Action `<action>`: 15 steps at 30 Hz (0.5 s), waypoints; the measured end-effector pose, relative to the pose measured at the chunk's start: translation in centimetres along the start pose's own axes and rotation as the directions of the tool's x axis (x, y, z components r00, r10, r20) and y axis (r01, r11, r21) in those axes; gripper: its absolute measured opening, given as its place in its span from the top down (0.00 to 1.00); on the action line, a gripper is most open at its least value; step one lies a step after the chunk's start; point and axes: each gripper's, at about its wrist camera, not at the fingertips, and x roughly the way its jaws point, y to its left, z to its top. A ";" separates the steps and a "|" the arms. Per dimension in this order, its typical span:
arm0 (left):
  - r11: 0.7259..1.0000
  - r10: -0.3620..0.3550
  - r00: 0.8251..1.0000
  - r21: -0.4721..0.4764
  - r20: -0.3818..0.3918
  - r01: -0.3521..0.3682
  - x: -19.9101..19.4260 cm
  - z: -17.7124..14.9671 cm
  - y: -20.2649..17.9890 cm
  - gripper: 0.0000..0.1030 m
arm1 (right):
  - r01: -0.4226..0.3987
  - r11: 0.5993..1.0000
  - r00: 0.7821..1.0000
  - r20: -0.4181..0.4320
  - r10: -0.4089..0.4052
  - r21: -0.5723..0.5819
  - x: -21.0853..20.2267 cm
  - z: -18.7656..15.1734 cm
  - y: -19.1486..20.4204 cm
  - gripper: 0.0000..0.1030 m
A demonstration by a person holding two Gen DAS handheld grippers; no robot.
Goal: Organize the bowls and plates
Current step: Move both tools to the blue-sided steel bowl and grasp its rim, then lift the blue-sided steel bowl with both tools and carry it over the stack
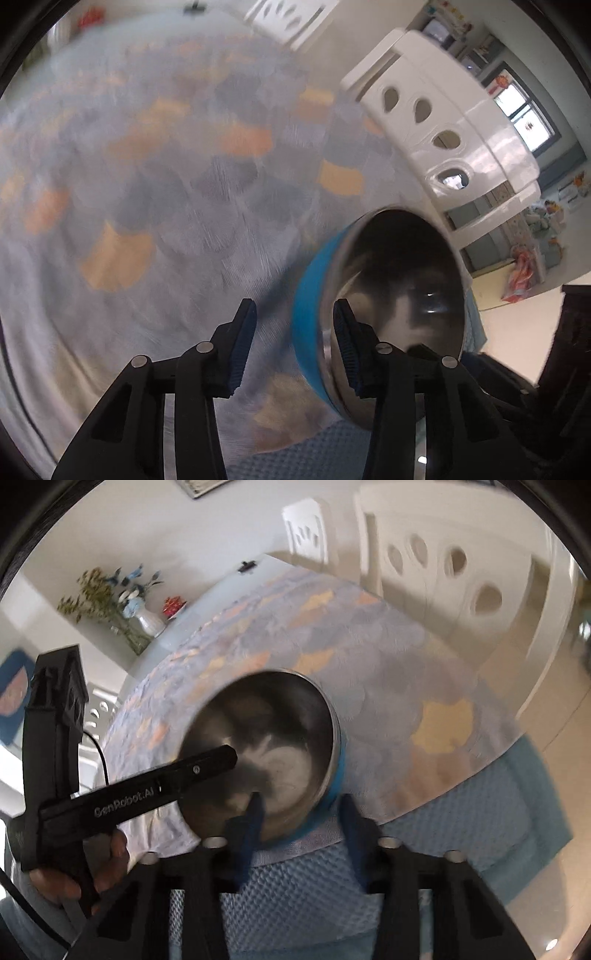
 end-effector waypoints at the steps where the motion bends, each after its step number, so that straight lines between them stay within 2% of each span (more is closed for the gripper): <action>1: 0.999 -0.026 1.000 -0.028 -0.016 0.025 0.4 -0.3 0.2 0.63 | 0.000 1.000 1.000 -0.006 0.000 0.017 0.4 -0.1 -0.2 0.68; 5: 1.000 -0.024 1.000 0.001 -0.009 0.024 0.0 -1.1 -0.6 0.69 | -0.034 0.998 0.999 -0.039 0.035 0.045 2.0 -0.1 0.1 0.71; 9: 0.999 0.002 1.000 0.052 0.017 -0.003 -1.0 -1.7 -1.6 0.69 | -0.031 0.999 0.999 -0.031 0.031 0.009 1.5 0.1 0.6 0.72; 15: 1.000 -0.005 0.996 0.004 0.088 0.005 -4.2 -2.3 -0.7 0.69 | -0.072 0.996 0.997 -0.018 0.071 -0.049 1.3 0.6 1.8 0.72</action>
